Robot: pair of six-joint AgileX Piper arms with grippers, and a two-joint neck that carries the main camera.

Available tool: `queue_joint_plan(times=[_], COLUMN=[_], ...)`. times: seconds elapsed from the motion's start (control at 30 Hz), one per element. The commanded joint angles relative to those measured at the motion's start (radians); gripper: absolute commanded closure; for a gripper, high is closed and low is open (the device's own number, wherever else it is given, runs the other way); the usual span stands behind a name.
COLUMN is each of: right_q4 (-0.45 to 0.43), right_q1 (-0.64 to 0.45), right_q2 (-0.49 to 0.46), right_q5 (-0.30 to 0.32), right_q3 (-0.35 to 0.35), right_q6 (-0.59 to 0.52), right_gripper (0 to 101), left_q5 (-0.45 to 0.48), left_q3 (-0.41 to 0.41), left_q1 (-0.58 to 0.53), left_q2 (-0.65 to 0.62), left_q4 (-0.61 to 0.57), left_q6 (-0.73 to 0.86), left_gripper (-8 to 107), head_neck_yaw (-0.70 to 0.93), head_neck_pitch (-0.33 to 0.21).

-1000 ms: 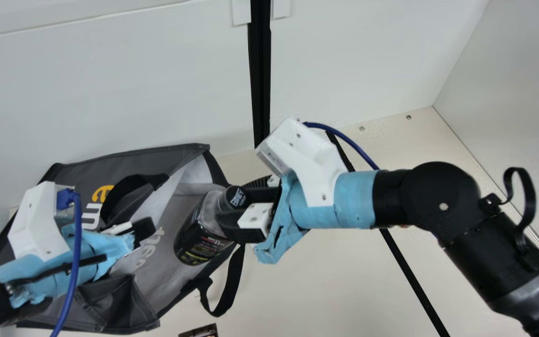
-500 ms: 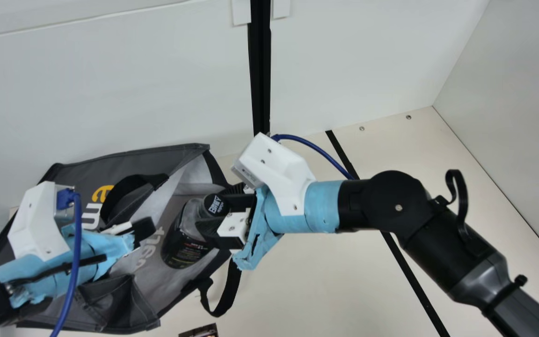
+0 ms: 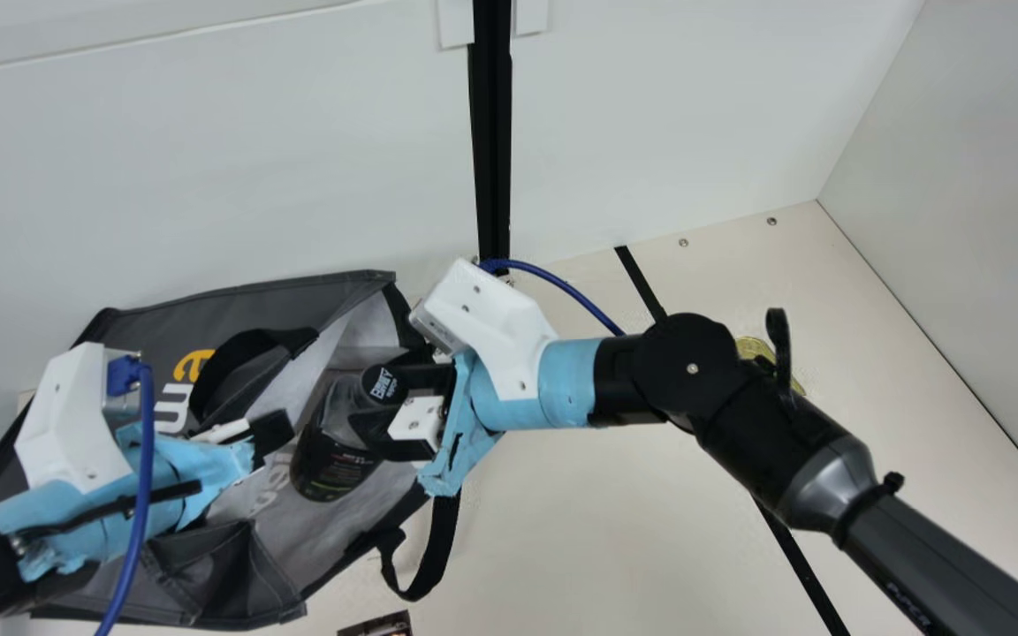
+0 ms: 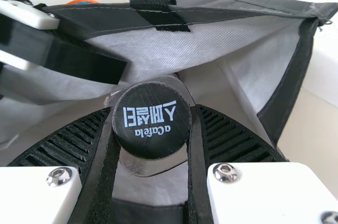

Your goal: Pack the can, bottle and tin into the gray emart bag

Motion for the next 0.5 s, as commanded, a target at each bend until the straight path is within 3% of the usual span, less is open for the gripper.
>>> queue_joint_plan(times=[0.0, 0.47], right_q4=[0.017, 0.119], right_q1=[0.002, 0.018], right_q2=[0.016, 0.133], right_q5=[0.000, -0.038], right_q3=[-0.003, -0.022], right_q6=[-0.025, -0.153], right_gripper=[101, 101], left_q5=[0.000, 0.000], left_q3=[0.000, 0.000], left_q1=[0.000, 0.000], left_q2=[0.000, 0.000], left_q4=[0.000, 0.000], left_q6=[0.000, 0.000], left_gripper=[89, 89], head_neck_yaw=[-0.002, -0.002], head_neck_pitch=[-0.023, -0.023])
